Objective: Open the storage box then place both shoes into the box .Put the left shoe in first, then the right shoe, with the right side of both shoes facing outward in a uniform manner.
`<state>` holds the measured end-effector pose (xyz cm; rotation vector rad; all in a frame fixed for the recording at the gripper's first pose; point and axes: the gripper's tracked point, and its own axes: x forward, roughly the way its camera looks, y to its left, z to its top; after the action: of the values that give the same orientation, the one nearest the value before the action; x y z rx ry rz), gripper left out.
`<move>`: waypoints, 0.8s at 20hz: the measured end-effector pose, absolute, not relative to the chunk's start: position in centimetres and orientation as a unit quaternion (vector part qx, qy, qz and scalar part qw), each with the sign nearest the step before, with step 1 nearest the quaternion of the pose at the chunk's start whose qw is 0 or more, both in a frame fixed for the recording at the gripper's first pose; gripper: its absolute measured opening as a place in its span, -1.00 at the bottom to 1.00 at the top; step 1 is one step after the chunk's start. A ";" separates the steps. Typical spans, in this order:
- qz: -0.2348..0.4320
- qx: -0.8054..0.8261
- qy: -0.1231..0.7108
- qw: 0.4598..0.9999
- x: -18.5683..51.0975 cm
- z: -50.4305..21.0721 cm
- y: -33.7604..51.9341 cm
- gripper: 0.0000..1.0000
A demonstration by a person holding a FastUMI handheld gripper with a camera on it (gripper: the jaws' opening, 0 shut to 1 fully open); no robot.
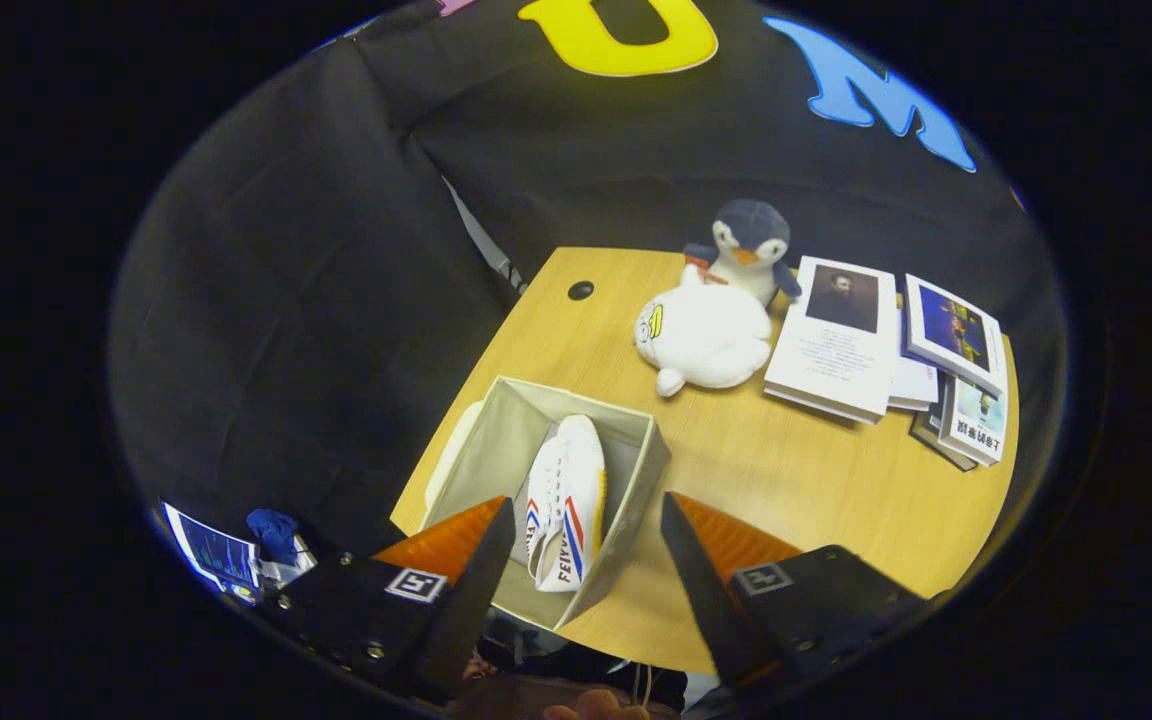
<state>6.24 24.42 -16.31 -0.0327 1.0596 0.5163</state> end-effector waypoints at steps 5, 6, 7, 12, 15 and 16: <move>0.191 -0.018 0.400 0.896 8.0 -12.5 18.8 0.93; 0.177 -0.017 0.373 0.911 8.2 -11.3 17.9 0.92; 0.165 -0.016 0.346 0.924 8.5 -10.2 16.7 0.92; 0.111 -0.004 0.185 0.976 8.7 -3.4 11.8 0.92; 0.092 0.013 0.113 0.989 7.8 0.6 9.8 0.92; 0.082 0.011 0.094 0.992 7.4 1.7 9.0 0.92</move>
<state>7.42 9.04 1.72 0.0211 0.1877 0.1642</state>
